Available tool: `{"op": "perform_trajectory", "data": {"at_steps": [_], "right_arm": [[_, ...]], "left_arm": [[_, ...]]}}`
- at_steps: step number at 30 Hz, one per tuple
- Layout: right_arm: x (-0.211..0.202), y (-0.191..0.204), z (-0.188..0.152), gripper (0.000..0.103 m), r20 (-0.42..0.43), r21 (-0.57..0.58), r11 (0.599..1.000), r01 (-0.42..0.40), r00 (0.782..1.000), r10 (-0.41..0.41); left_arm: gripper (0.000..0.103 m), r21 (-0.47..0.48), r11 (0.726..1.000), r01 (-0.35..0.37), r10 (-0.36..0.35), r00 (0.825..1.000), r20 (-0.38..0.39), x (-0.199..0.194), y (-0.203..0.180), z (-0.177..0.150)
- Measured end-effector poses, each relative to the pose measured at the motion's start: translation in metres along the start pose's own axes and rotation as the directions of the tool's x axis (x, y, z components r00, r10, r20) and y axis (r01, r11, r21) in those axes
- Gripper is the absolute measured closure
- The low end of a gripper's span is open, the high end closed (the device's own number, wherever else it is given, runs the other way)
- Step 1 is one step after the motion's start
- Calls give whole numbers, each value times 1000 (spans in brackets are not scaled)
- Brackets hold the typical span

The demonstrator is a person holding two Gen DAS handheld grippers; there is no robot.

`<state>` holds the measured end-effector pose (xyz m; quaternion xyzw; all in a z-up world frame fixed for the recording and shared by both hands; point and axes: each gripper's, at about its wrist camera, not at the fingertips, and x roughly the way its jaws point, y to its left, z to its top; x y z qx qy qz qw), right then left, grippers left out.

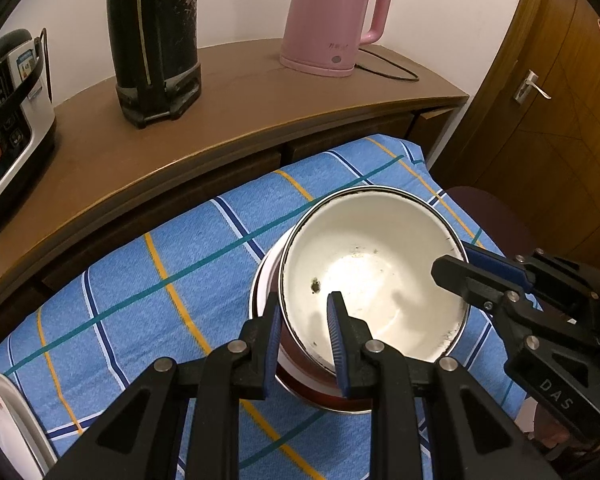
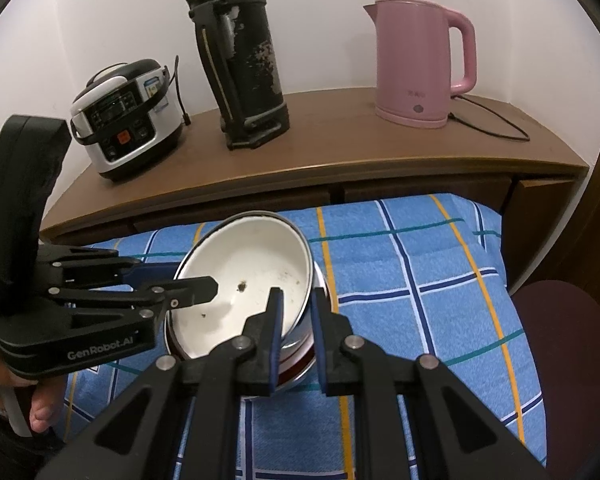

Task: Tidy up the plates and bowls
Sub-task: 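Hold the white enamel bowl seated in the bowl stack with the left tool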

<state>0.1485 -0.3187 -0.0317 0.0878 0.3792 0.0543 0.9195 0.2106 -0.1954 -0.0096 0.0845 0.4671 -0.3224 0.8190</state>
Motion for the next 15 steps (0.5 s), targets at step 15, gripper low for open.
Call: {"op": "perform_trajectory", "data": {"at_steps": [15], "right_arm": [[4,2,-4,86,-9,-3,1000,-10,1000,10]], "left_arm": [[78,-4,1000,7,-7,1000,-8,-1,4,0]]}}
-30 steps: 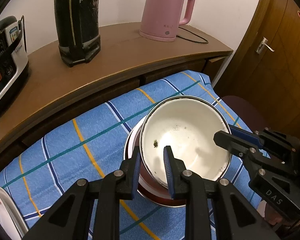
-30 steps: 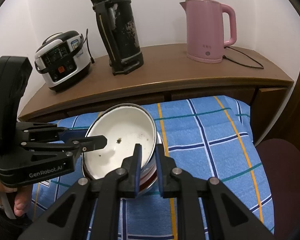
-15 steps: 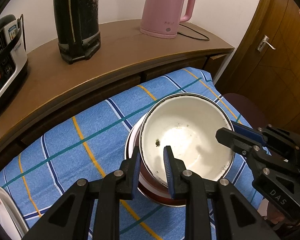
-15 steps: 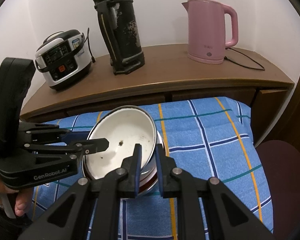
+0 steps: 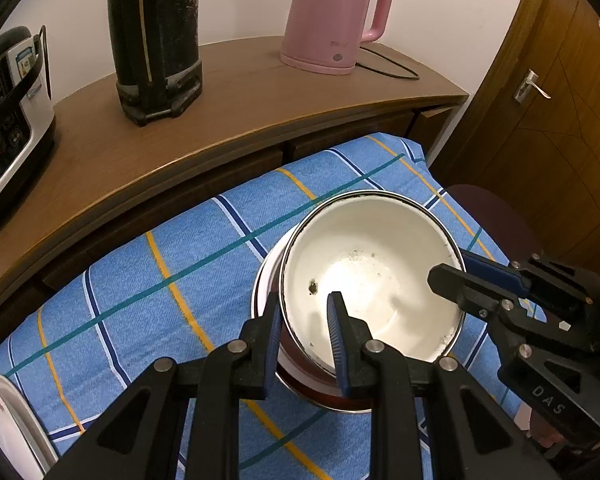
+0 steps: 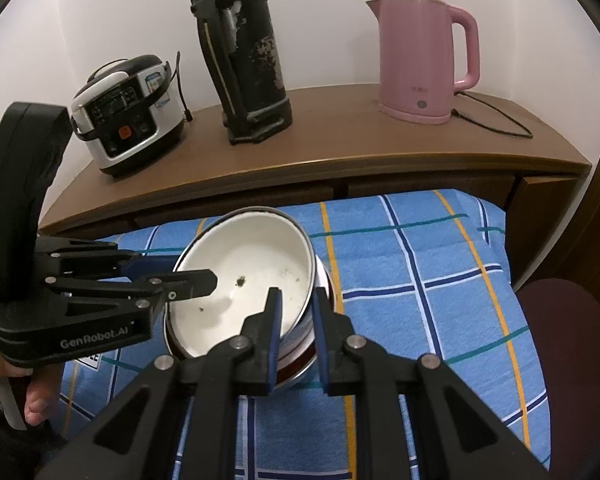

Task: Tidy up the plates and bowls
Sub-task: 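Hold the white enamel bowl seated in the bowl stack with the left tool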

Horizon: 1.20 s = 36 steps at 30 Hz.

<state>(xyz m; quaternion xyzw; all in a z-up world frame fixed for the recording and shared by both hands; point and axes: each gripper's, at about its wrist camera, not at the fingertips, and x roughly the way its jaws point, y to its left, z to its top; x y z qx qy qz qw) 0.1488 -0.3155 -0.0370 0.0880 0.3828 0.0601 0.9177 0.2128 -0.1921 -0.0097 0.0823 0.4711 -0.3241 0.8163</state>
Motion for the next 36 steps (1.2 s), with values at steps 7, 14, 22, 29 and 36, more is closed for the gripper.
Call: {"op": "perform_trajectory", "data": {"at_steps": [7,14,22,29,36], "right_arm": [[7,0,-3,86,-22,9,1000,-10,1000,10],[8,3,-6,86,-31,3,1000,-16,999,16],[6,5,-7,86,-34,-3,1000,-20,999,19],[10,2,-7,86,-41,8,1000,-10,999,10],[9,2,-8,86,-39,6,1000,-7,999,8]], "left_arm": [[78,-6,1000,3,-3,1000,7,0,1,0],[78,17,1000,-20,20,1000,-5,-3,-1,1],[78,52,998,-32,33,999,-16,-3,-4,0],[78,48,999,-8,8,1000,-8,-2,-3,1],[78,40,999,-9,9,1000,7,-1,-3,1]]}}
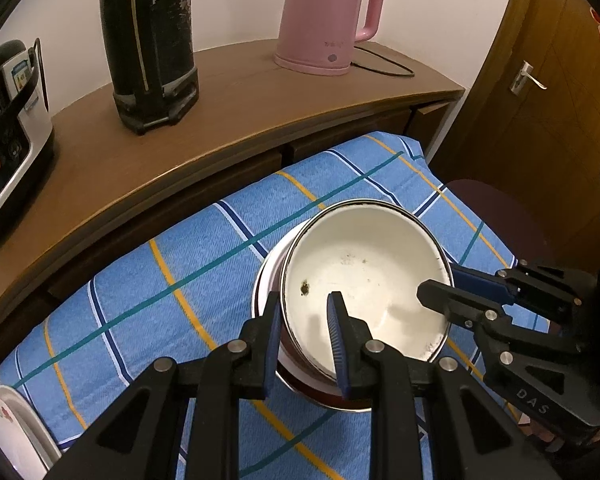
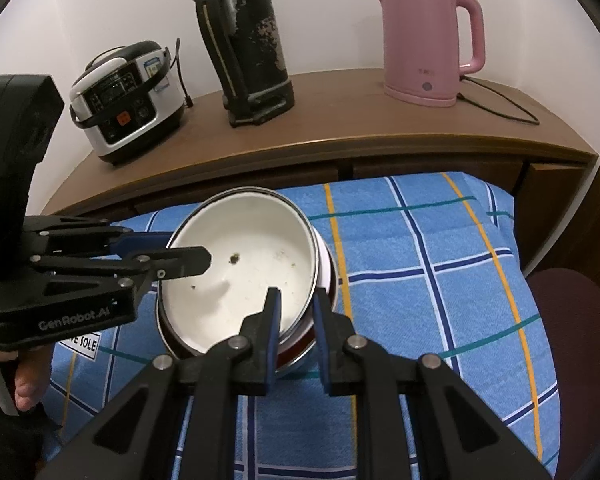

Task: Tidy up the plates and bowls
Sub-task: 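Hold the white enamel bowl seated in the bowl stack with the left tool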

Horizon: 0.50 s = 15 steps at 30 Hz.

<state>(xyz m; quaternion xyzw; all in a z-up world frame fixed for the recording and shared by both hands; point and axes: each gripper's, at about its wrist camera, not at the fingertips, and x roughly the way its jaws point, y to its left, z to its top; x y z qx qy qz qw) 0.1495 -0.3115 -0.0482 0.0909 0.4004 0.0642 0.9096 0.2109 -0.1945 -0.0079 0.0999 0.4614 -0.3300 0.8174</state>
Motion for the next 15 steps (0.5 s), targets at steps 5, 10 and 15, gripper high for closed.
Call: {"op": "perform_trajectory", "data": {"at_steps": [5,10,15], "right_arm": [[0,0,0,86,4,-6,1000,7,1000,-7],[0,5,-1,85,13,-35,999,40,999,-39],[1,6,0,85,17,-52,997,60,998,-59]], "left_arm": [[78,-3,1000,0,0,1000,12,0,0,-1],[78,-8,1000,1,-1,1000,12,0,0,-1],[78,-9,1000,2,-2,1000,11,0,0,-1]]}}
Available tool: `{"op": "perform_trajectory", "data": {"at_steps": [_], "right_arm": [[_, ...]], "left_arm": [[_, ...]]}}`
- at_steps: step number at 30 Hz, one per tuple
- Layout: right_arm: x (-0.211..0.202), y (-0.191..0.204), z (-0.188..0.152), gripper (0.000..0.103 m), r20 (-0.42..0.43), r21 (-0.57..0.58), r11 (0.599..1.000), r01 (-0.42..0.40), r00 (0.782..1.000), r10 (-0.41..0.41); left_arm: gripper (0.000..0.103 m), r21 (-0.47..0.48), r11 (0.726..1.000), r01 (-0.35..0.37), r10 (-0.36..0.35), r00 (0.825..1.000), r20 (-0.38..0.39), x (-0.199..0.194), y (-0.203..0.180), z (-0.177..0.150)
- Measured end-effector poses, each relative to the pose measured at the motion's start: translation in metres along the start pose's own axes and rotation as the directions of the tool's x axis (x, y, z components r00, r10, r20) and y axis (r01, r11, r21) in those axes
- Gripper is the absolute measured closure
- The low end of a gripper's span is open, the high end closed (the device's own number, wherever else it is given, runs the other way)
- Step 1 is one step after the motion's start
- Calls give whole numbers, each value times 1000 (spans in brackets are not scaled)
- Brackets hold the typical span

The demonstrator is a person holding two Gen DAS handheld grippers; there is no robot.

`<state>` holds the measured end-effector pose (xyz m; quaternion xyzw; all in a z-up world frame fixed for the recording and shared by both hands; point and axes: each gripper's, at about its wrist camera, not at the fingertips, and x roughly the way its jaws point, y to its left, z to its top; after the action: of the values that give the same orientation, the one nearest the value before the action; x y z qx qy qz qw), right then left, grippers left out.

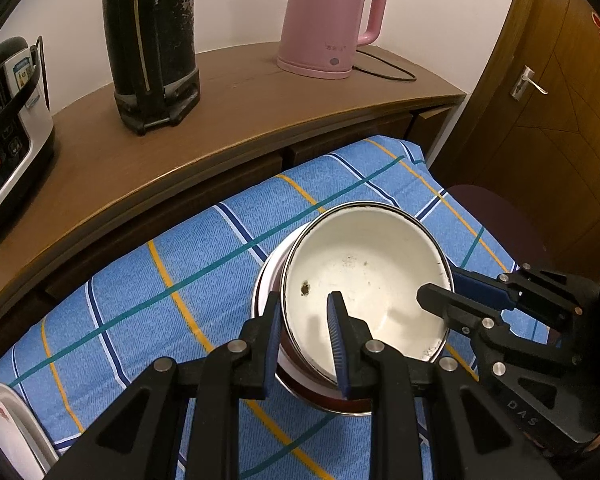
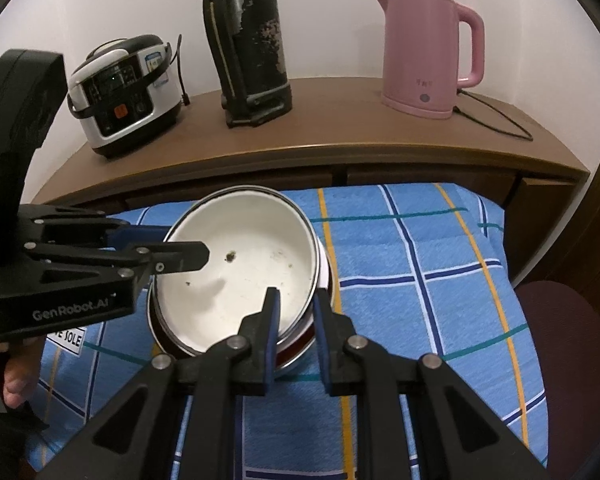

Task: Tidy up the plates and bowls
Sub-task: 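Hold the white enamel bowl seated in the bowl stack with the left tool, then open the left tool and regrasp the rim of the nested bowl stack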

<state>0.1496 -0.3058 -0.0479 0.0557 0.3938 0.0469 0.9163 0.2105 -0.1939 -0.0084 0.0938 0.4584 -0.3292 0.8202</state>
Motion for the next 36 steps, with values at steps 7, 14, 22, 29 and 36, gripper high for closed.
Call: {"op": "perform_trajectory", "data": {"at_steps": [7,14,22,29,36], "right_arm": [[-2,-1,1,85,10,-9,1000,29,1000,-29],[-8,-11,4,55,39,20,999,32,999,-32],[-4,-16,2,55,25,56,998,-1,1000,0],[8,-20,-2,58,-12,91,995,-31,999,32],[25,-23,-5,79,-40,135,989,-63,997,69]], "left_arm": [[77,4,1000,2,-2,1000,-11,0,0,1],[48,14,1000,7,-7,1000,1,-8,-3,4],[35,-10,1000,-9,9,1000,14,-10,5,6],[35,-61,998,22,-26,997,-78,16,11,0],[50,-44,999,12,-17,993,-113,30,6,-8]]}}
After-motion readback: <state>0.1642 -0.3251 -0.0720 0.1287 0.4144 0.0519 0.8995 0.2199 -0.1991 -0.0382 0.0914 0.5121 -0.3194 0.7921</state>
